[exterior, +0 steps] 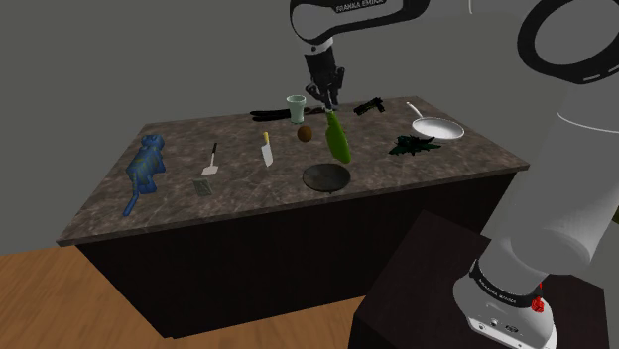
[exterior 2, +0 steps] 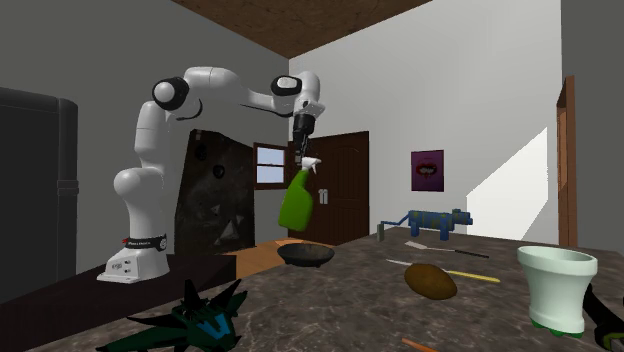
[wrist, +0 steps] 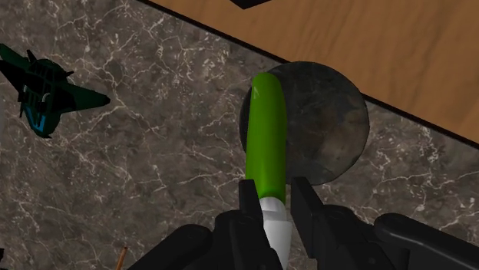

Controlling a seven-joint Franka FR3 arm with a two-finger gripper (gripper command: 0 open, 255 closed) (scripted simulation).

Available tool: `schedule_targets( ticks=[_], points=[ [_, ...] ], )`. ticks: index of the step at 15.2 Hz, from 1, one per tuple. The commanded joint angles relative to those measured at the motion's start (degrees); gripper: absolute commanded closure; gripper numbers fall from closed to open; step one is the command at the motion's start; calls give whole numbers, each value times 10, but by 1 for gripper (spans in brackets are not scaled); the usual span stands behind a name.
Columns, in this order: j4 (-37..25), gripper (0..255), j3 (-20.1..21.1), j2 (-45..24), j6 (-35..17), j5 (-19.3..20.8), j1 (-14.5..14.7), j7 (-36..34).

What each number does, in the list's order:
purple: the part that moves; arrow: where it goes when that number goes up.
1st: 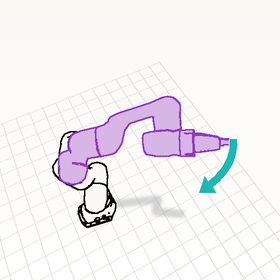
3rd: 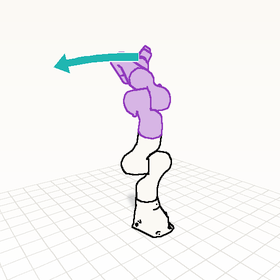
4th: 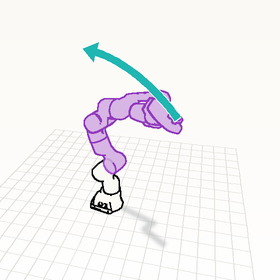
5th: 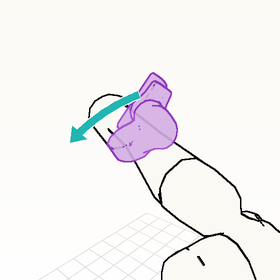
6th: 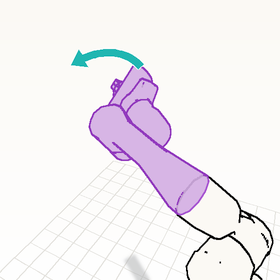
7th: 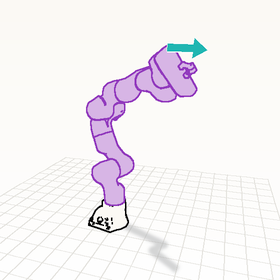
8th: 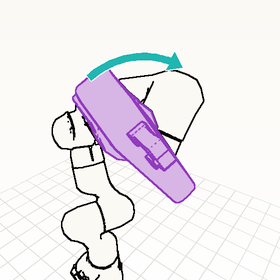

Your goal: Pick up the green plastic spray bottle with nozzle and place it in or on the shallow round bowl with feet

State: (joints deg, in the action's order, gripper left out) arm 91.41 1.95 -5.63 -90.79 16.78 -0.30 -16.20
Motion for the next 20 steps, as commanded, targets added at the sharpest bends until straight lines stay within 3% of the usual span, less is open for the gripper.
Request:
schedule_targets(
  ticks=[1, 11, 19, 20],
  points=[
    [18, 255, 0, 2, -16, 0, -1, -3],
    [93, 255, -2, 2, -89, 3, -3, -22],
    [95, 255, -2, 1, -92, 3, -3, -23],
    [95, 0, -2, 1, -92, 3, -3, -23]
  ],
)
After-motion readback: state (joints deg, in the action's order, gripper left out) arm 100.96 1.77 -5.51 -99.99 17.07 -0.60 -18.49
